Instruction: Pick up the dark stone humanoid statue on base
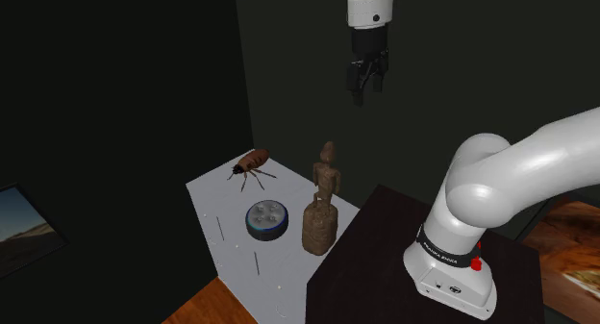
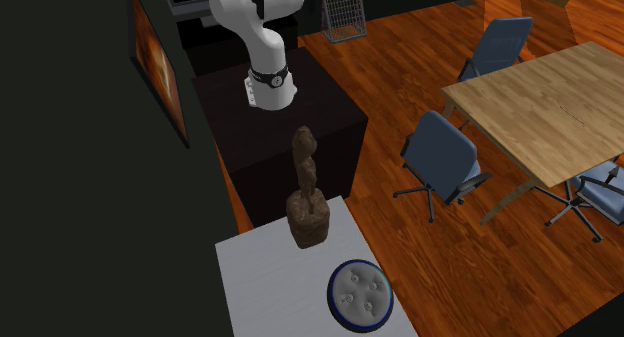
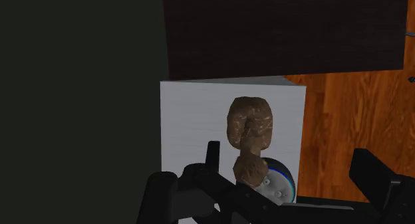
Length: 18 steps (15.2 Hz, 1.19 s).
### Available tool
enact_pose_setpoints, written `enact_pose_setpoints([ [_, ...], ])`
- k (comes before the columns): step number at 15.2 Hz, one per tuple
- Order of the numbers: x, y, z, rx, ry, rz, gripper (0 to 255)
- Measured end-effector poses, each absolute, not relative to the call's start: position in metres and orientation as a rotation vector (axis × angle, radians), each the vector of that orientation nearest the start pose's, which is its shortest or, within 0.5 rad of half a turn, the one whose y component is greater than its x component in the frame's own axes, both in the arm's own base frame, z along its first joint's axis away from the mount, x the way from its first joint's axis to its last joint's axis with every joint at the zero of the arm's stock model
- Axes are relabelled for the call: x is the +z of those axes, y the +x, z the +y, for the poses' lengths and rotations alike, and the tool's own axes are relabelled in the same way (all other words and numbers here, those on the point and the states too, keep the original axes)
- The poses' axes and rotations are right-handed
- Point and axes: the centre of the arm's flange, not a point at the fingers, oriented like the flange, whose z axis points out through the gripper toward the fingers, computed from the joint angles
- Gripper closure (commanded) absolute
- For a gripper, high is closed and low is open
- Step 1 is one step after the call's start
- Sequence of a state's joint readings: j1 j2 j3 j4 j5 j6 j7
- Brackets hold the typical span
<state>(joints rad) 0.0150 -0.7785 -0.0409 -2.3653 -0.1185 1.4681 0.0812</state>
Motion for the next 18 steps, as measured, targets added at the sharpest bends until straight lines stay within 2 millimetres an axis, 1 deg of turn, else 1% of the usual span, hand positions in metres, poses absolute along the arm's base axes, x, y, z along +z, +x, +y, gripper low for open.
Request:
enact_pose_setpoints([
  [1, 0.576, 0.297, -0.025, 0.187, -3.226, 0.16, 0],
  [4, 0.555, 0.312, -0.028, 0.214, -3.219, 0.165, 0],
  [5, 0.541, 0.321, -0.031, 0.228, -3.216, 0.167, 0],
  [6, 0.53, 0.33, -0.03, 0.239, -3.213, 0.169, 0],
  [7, 0.521, 0.337, -0.034, 0.25, -3.21, 0.172, 0],
  [9, 0.497, 0.351, -0.039, 0.274, -3.203, 0.176, 0],
  [12, 0.465, 0.38, -0.042, 0.309, -3.193, 0.184, 0],
  [15, 0.432, 0.401, -0.046, 0.344, -3.182, 0.191, 0],
  [18, 0.394, 0.426, -0.051, 0.379, -3.171, 0.199, 0],
])
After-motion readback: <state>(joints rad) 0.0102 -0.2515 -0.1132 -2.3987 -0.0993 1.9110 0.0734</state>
